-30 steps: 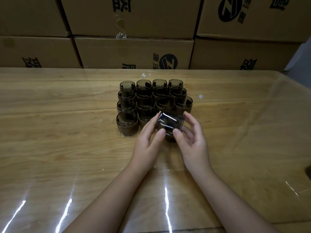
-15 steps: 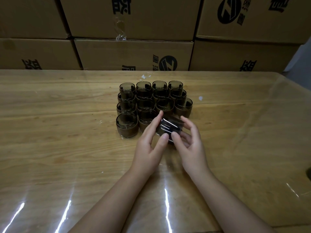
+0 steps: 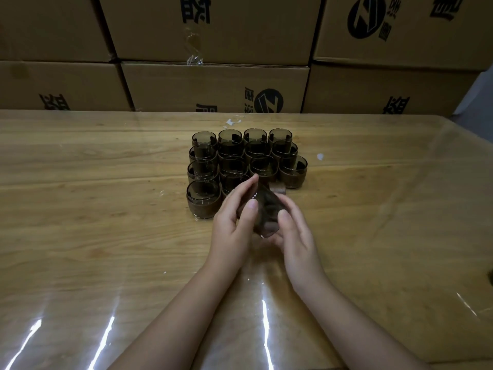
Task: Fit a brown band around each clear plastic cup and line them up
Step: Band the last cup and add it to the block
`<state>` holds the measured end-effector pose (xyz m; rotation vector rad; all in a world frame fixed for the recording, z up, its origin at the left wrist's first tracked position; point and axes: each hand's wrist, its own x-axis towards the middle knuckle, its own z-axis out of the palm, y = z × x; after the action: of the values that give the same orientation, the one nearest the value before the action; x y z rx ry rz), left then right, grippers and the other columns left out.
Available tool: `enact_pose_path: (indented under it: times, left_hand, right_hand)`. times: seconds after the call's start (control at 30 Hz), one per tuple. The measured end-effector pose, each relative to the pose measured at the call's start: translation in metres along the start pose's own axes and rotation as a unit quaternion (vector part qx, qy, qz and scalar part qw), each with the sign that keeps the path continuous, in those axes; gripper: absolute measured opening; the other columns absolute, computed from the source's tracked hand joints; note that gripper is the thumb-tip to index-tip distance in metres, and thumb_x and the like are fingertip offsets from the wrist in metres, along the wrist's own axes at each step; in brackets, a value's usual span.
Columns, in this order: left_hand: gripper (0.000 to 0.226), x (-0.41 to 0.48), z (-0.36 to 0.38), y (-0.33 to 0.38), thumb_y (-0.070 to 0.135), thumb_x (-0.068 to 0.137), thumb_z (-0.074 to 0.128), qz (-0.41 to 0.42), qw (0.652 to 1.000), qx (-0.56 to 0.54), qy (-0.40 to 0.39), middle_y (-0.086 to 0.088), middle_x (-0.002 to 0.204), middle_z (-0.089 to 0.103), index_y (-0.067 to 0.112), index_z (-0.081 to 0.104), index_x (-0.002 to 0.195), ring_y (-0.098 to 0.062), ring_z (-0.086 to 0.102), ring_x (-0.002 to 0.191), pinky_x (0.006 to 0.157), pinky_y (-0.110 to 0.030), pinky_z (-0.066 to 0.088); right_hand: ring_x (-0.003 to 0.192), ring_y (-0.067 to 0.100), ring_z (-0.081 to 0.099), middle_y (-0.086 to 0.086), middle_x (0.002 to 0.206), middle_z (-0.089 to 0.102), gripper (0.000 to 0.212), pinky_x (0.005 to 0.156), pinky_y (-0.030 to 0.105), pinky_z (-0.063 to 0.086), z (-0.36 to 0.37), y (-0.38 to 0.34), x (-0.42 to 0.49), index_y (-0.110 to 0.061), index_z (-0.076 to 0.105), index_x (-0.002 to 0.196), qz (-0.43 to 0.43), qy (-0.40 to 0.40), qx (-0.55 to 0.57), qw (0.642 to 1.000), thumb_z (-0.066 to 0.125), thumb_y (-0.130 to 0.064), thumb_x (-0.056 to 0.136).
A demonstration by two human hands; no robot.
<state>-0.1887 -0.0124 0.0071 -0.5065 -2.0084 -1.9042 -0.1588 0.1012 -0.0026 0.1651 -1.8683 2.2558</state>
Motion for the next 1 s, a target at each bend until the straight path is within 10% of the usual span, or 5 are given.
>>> enact_pose_path:
  times: [0.4,0.6,0.77,0.87,1.0]
  left_hand:
    - [0.031,-0.011,0.026,0.015,0.016,0.077,0.074,0.264,0.956,0.131,0.009,-0.010,0.115,0.064,0.000,0.068,0.103,-0.026,0.061,0.110,0.097,-0.040,0.046]
    - [0.089,-0.014,0.023,0.013,0.034,0.062,0.078,0.000,0.998,-0.052,-0.025,0.002,0.125,0.060,0.028,0.030,0.137,-0.010,0.060,0.113,0.095,-0.023,0.047]
    - [0.063,-0.006,0.011,-0.001,0.037,0.054,0.082,-0.048,0.999,-0.018,-0.011,0.014,0.096,0.065,0.026,0.052,0.108,0.011,0.061,0.091,0.079,-0.006,0.043]
    - [0.053,-0.002,-0.003,-0.008,0.039,0.057,0.082,-0.056,0.998,0.010,0.016,0.021,0.090,0.066,0.031,0.053,0.102,0.013,0.060,0.088,0.075,-0.004,0.042]
    - [0.056,-0.003,-0.007,-0.012,0.062,0.055,0.072,-0.064,0.985,0.124,-0.098,0.023,0.094,0.064,0.040,0.052,0.101,0.004,0.060,0.098,0.086,-0.020,0.048]
  right_hand:
    - [0.093,0.018,0.070,0.007,0.095,0.072,0.041,0.074,0.029,0.056,0.002,-0.004,0.001,-0.015,0.078,0.089,0.211,-0.014,0.340,0.917,0.043,-0.038,0.088]
    - [0.095,0.018,0.071,0.009,0.101,0.074,0.057,0.071,0.024,0.056,0.006,0.000,0.004,-0.015,0.077,0.092,0.166,0.049,0.248,0.953,0.025,-0.036,0.102]
    - [0.102,0.010,0.066,-0.012,0.107,0.071,0.031,0.075,0.023,0.055,-0.008,-0.002,0.010,-0.027,0.062,0.116,0.033,0.014,-0.006,0.999,0.038,-0.037,0.101]
    - [0.121,0.005,0.049,-0.017,0.124,0.054,0.031,0.099,0.021,0.039,-0.026,0.001,0.019,-0.044,0.051,0.124,-0.156,0.034,-0.322,0.933,0.039,-0.035,0.096]
    - [0.137,0.012,0.027,-0.005,0.148,0.036,0.034,0.108,0.026,0.023,-0.035,0.012,0.032,-0.055,0.040,0.128,-0.061,-0.010,-0.393,0.918,0.040,-0.034,0.101]
